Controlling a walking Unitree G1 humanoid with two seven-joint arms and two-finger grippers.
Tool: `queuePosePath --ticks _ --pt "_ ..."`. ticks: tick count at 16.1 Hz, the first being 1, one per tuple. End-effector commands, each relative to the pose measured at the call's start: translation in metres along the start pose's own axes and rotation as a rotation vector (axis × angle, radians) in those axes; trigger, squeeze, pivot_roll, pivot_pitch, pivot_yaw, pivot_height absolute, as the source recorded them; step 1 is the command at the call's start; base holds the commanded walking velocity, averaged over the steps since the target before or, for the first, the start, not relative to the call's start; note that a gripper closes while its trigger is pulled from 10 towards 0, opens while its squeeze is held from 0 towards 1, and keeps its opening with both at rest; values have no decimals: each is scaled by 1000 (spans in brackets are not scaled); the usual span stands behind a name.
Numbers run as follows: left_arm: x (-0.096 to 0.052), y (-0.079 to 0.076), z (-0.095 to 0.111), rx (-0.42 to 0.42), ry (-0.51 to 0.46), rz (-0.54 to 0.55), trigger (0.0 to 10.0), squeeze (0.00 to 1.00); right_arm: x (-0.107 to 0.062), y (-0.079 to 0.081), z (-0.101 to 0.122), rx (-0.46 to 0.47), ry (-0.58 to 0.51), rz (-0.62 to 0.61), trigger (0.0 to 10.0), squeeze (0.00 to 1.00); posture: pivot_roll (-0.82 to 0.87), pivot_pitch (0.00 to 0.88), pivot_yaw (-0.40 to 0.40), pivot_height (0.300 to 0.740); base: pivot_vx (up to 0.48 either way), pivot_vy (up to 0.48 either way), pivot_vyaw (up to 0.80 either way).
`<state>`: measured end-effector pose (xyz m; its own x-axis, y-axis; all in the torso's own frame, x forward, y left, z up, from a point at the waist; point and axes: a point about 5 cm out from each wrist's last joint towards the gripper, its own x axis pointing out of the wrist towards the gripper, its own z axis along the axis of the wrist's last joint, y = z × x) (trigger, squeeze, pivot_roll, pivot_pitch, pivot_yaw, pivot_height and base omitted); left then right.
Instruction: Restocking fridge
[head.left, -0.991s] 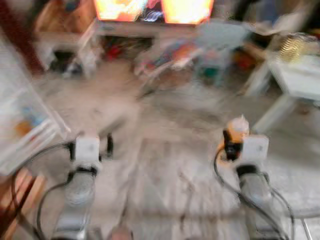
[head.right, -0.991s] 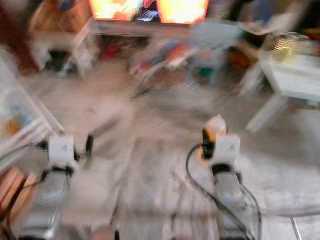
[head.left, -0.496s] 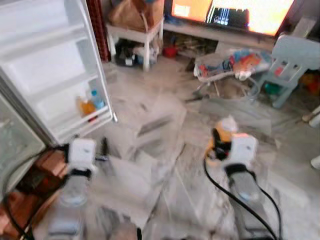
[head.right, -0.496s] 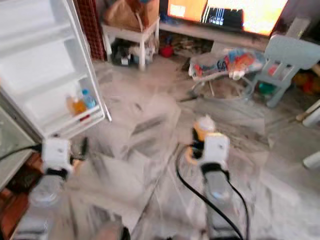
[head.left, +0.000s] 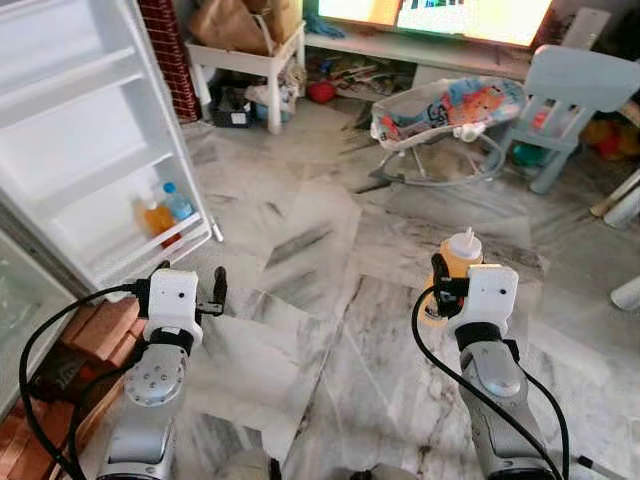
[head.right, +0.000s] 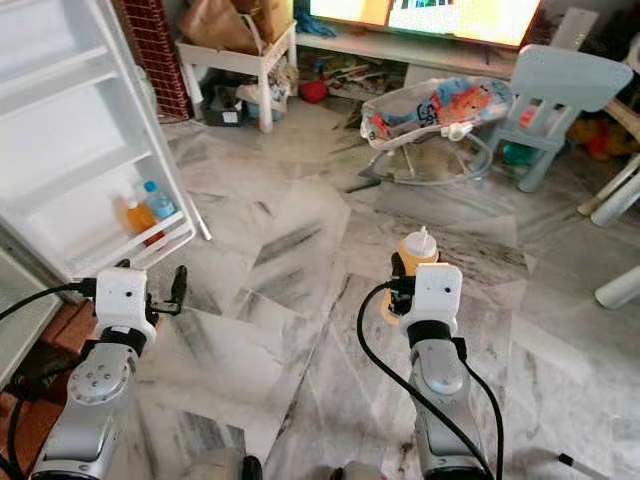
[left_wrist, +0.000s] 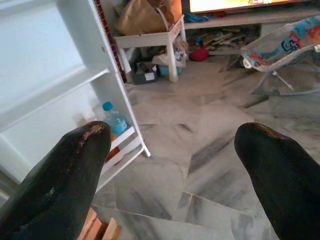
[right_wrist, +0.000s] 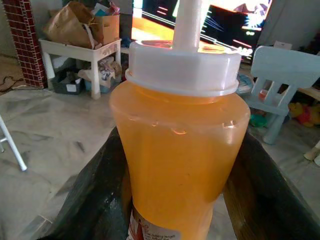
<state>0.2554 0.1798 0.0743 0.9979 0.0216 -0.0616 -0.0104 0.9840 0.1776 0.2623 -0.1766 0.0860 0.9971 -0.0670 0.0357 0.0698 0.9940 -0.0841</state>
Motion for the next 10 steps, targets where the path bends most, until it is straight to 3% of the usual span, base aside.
queuePosePath --ticks 1,4,10 --pt "0 0 -2 -8 16 4 10000 0 2 -1 1 -6 -2 0 10000 0 147 58 -32 740 -247 0 0" --pt "0 0 -2 -7 13 3 10000 0 4 -1 2 -7 -3 -2 10000 0 146 56 -34 740 -246 0 0" --pt "-4 3 -11 15 42 14 10000 0 1 -6 0 -43 3 -21 10000 0 141 58 -39 740 0 0 0"
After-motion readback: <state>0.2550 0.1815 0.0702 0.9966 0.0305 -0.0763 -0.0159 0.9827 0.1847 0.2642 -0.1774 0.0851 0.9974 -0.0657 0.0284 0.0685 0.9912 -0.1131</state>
